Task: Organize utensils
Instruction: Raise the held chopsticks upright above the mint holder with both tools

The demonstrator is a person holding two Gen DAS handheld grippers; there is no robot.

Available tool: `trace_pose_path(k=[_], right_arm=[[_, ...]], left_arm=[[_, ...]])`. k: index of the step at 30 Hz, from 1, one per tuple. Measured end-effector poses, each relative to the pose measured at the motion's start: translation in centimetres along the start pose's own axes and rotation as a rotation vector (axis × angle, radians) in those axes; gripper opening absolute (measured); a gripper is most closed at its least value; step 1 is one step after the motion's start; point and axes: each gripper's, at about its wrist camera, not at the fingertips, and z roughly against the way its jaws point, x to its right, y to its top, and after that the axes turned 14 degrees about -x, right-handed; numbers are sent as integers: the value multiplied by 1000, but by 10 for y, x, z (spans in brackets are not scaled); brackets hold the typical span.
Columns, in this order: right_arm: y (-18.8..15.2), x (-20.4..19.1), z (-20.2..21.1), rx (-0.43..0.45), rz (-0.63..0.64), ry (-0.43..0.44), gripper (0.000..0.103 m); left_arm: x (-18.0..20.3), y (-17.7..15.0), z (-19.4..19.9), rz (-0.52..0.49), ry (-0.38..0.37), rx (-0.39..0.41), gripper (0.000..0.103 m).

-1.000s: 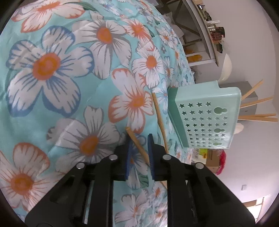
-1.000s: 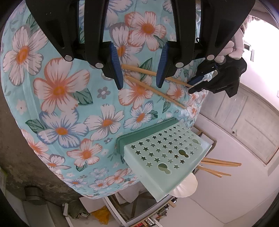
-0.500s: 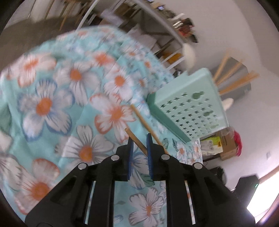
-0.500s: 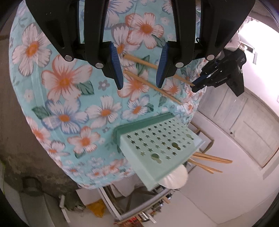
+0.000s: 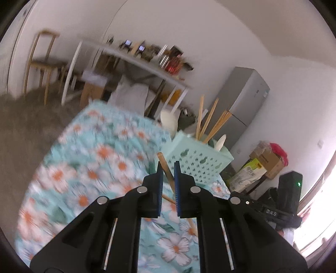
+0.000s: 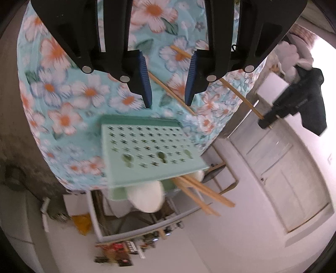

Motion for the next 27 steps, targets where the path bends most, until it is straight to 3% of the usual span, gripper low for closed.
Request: trace_pose_path(k=[9,14,27], right_arm=[[33,-54,-66,-129,225,15,22],[47,-77,-115,-213,361,-53,19],[55,-85,-176,-336,462,-155,12]], left_arm=[[8,9,51,-115,48,78,5],[11,5,61,-143,85,85,5],[6,2,62,-122,95,83,5]])
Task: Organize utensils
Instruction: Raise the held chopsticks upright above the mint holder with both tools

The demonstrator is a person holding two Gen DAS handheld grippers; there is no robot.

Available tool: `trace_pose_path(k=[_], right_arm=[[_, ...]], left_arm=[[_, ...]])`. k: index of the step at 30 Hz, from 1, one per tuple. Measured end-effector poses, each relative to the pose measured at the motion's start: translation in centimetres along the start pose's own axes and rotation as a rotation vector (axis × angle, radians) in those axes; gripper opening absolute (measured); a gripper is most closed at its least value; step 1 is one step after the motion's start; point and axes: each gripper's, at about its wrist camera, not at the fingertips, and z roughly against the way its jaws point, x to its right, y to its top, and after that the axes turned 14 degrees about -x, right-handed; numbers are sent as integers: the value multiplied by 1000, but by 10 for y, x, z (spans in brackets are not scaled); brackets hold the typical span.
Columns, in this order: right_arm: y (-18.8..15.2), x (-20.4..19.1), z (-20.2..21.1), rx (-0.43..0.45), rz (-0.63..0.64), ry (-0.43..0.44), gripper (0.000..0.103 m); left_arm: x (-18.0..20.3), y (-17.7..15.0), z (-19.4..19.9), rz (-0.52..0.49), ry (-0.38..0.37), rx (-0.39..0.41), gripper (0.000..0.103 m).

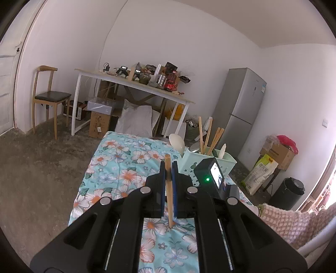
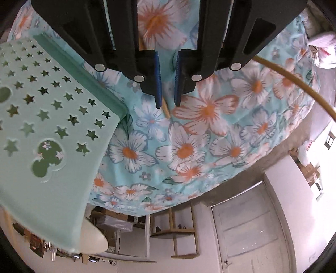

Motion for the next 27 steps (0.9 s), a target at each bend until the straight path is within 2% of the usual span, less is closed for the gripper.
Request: trace_pose_path(k=[7,13,22,27], right_arm=[[5,2,-11,-21,-10,-2,11],[3,6,15,48,-30,4,7],[-26,29,121,313,-163,61,6],[-62,42,179,456,-246,89,6]], left_arm=[[0,0,1,1,1,0,5],[-1,-1,0,5,2,-1,5],[0,-2,-4,4,1,-1,5],[7,0,-11,-1,-7,0,5]])
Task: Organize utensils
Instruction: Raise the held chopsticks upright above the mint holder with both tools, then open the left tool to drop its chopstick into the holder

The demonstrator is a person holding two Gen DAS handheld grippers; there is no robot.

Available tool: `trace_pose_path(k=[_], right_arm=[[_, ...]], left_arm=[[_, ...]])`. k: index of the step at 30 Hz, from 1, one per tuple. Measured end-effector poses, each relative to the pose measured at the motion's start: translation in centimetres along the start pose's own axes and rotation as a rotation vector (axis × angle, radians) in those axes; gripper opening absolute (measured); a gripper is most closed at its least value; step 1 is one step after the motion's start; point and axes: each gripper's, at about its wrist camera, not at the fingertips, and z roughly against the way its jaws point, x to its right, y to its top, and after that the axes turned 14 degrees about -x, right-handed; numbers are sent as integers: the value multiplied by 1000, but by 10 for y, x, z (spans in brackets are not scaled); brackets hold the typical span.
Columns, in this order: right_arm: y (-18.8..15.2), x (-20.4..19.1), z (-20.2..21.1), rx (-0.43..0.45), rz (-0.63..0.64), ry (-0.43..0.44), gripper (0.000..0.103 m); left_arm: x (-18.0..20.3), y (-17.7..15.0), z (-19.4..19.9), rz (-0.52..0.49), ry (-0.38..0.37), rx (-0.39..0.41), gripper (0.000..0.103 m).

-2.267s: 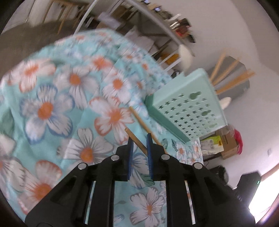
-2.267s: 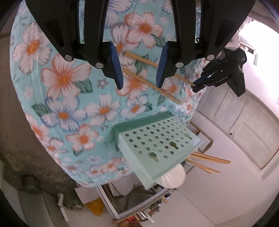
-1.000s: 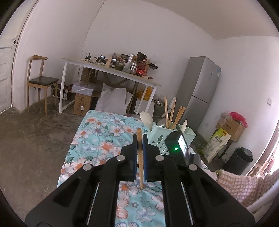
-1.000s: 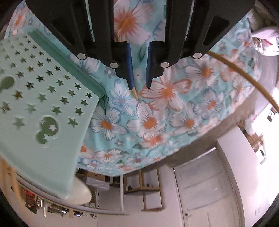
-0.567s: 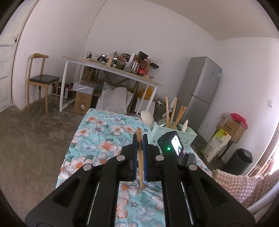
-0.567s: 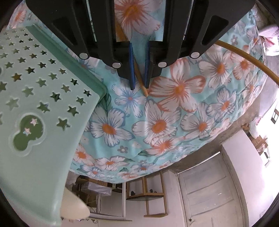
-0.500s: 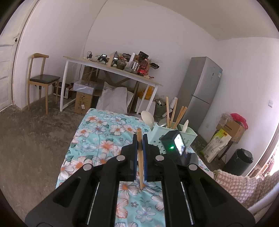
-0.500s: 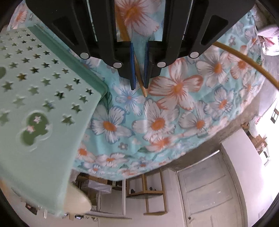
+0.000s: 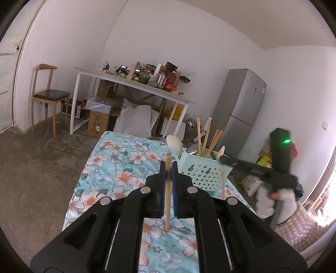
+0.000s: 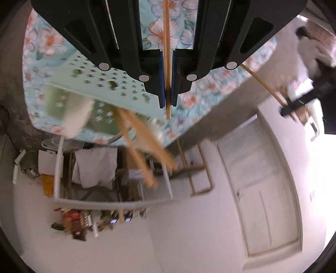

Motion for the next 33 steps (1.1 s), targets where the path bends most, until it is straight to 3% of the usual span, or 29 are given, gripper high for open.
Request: trace_pose_path(k=[6,13,23,28,33], right_arm=[[-14,14,59,137,-79,35,6],[-30,30,92,221,-141,53,6],[-48,29,124,282,-145,17,6],[-53,29,134,299,-146,8,6],[-60,31,139,300,-157,16,6]], left_arm=[[14,5,0,-33,-20,24,5],[33,28,4,-62,-84,76,5],[97,97,8,-168,-230,296,5],[123,123,-15,-174,-239,328,5],[140,137,-46,-168,-182,336,5]])
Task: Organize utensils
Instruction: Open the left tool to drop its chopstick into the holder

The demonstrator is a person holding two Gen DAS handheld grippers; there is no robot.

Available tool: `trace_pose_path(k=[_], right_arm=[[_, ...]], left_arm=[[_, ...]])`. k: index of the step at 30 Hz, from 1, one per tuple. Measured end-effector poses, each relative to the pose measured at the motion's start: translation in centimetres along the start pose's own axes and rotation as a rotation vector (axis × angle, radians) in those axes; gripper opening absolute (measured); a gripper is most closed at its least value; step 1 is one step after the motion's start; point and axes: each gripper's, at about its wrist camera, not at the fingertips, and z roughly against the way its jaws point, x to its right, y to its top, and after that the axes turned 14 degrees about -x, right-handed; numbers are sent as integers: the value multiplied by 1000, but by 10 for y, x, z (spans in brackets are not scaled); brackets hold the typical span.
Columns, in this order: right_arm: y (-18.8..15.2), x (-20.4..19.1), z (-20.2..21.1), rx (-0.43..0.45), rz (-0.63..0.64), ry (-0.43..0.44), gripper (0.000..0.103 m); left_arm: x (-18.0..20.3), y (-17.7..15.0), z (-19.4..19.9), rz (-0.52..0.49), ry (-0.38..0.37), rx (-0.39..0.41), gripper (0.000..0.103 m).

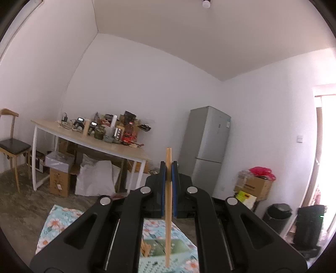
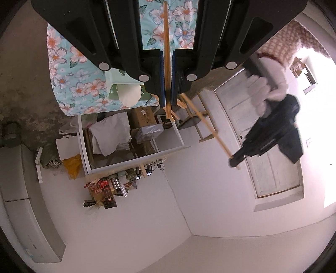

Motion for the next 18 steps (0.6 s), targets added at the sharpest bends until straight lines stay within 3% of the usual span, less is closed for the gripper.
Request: trace_pose_path(k=[11,18], right_arm=[[-1,8,7,3,-21,-12,6],[-4,11,8,-7,-31,-29,6]], left_arm=[[-4,0,-65,27,76,-10,5],[-23,-34,-106,103,109,-141,5]])
